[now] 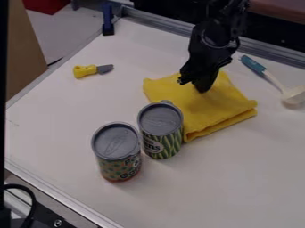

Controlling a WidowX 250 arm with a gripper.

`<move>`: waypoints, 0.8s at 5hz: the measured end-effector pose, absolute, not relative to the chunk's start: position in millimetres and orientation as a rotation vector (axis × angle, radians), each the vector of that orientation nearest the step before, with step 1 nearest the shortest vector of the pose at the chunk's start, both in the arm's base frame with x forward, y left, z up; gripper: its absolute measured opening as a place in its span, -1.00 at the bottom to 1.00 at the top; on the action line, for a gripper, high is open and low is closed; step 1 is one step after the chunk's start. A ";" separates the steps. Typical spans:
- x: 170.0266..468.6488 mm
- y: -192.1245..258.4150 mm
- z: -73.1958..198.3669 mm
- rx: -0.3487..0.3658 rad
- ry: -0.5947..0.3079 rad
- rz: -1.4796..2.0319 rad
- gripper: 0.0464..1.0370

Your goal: Move the yellow cloth besides the can

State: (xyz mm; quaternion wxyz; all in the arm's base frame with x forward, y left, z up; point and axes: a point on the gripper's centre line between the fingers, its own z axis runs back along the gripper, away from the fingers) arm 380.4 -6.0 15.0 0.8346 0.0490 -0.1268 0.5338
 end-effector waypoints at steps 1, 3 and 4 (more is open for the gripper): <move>383.4 -8.6 19.2 0.093 -0.257 1.144 -0.88; 382.9 -12.4 35.8 0.092 -0.264 1.140 -0.03; 382.4 -20.7 42.5 0.077 -0.272 1.126 0.57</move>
